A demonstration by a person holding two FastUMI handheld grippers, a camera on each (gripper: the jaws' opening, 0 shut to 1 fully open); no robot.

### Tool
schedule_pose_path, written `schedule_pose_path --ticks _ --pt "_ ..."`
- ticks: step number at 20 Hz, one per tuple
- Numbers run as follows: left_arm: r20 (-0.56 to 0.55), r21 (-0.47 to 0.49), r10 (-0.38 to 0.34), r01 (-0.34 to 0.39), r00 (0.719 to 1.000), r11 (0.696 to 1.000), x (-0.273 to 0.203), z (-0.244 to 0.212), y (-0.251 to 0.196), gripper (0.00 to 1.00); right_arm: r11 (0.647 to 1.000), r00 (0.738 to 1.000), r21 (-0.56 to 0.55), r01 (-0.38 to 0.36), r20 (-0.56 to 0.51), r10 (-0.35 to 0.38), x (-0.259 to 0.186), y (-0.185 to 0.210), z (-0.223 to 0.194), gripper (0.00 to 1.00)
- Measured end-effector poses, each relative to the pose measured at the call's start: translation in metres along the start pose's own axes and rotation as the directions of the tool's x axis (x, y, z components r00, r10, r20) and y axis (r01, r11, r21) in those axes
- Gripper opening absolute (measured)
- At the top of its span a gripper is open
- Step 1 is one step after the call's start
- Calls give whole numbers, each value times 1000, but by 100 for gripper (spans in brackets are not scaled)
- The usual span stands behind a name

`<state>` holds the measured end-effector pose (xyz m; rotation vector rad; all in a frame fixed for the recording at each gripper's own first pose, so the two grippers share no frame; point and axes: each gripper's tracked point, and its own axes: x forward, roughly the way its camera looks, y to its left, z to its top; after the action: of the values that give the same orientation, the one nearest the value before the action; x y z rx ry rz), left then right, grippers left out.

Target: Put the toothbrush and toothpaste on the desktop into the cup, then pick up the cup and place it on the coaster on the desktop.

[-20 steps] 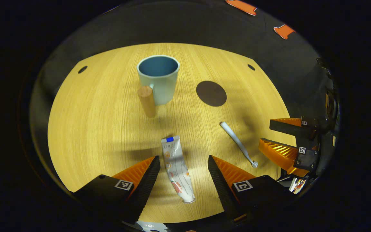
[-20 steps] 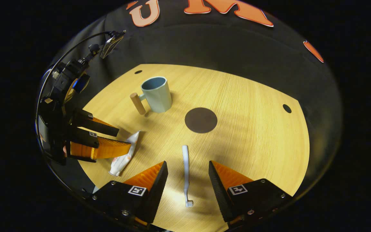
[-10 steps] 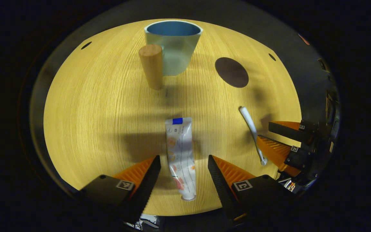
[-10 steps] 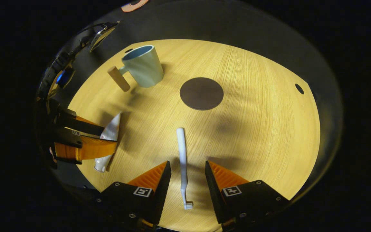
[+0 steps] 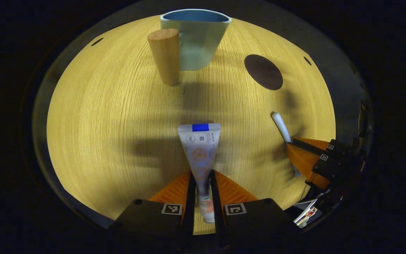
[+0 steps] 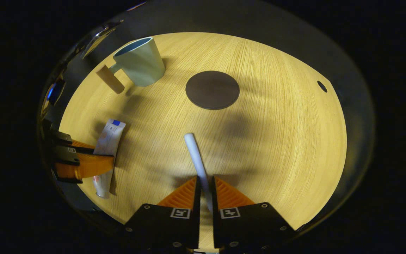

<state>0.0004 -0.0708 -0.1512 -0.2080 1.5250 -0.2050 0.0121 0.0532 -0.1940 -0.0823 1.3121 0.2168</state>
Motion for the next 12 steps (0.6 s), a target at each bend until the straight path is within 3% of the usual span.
schedule_pose_path --ticks 2,3,4,7,12 --pt "30 15 -3 3 1000 1000 6 15 -4 29 1000 1000 10 -16 14 16 0 2 2 8" --pt "31 24 -10 9 999 1000 9 22 -6 22 1000 1000 14 -21 20 20 0 2 1 7" --pt "38 18 -16 16 999 1000 12 24 -7 22 1000 999 8 -26 25 26 1 3 1 4" --pt "54 32 -32 30 998 999 -6 9 4 17 1000 999 0 -30 38 30 0 2 1 4" --pt "142 68 -61 52 988 996 -39 29 8 17 999 995 -2 -44 84 44 -8 3 5 3"
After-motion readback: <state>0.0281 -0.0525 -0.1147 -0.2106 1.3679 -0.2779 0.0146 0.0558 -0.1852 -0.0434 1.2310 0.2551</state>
